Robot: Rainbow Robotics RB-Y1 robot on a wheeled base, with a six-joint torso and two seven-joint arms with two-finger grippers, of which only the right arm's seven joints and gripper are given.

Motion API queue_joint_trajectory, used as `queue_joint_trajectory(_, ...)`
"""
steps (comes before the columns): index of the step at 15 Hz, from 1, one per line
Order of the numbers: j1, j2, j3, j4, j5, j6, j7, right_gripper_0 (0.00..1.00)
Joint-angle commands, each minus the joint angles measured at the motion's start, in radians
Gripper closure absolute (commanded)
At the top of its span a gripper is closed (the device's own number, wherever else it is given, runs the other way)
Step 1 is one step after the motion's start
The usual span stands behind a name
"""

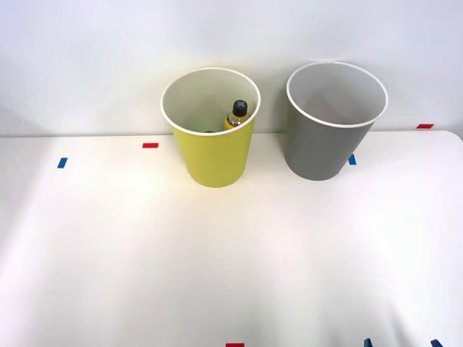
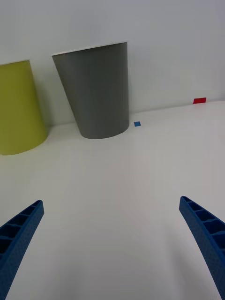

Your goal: Put cans in the gray bin, plastic bottles in the light green bin

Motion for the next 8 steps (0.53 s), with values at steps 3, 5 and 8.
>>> queue_joint_trajectory(3,0.000,0.000,0.000,0.000,0.000,0.000,0.000,0.00)
queue_joint_trajectory(5,0.000,0.000,0.000,0.000,0.000,0.000,0.000,0.00)
queue_joint_trajectory(8,0.000,0.000,0.000,0.000,0.000,0.000,0.000,0.00)
